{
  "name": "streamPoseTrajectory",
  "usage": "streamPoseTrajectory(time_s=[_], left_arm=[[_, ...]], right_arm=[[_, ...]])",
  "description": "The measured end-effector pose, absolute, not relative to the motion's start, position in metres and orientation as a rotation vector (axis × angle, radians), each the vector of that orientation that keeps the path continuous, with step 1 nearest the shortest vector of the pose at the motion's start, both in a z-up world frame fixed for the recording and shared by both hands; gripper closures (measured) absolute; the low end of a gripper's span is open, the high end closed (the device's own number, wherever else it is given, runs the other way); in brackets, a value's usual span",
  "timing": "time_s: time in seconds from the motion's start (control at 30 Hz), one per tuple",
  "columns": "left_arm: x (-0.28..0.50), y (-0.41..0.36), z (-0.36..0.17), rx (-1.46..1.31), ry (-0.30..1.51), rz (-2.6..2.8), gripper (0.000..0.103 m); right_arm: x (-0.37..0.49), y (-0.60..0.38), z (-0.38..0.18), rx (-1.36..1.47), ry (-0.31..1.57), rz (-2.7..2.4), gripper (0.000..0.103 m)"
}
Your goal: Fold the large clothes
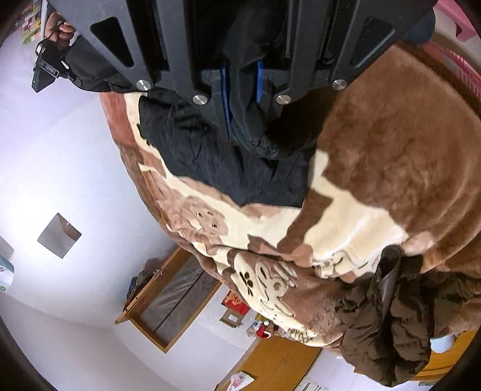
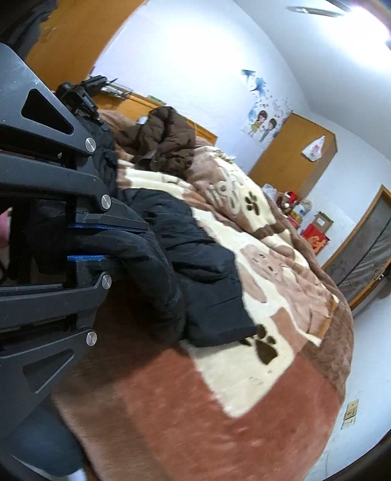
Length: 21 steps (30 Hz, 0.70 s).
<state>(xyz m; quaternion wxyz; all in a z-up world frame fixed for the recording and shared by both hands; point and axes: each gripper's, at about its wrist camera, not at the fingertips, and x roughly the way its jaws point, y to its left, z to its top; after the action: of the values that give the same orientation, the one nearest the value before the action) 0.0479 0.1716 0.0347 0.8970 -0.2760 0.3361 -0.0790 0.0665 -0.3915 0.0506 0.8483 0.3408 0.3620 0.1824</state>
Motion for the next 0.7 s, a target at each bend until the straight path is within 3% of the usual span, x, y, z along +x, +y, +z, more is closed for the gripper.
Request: streamPoseTrajectory(time_s=[0.37, 0.7], left_arm=[[0.160, 0.174, 0.040, -0.592, 0.705, -0.126, 0.089], [0.277, 0.164, -0.018, -0.556, 0.852, -0.047, 0.088]], right_arm=[[0.181, -0.390, 0.057, 0.747, 0.775, 0.316, 0.091], [0.295, -0.398, -0.018, 0.836, 0.959, 0.208, 0.088]])
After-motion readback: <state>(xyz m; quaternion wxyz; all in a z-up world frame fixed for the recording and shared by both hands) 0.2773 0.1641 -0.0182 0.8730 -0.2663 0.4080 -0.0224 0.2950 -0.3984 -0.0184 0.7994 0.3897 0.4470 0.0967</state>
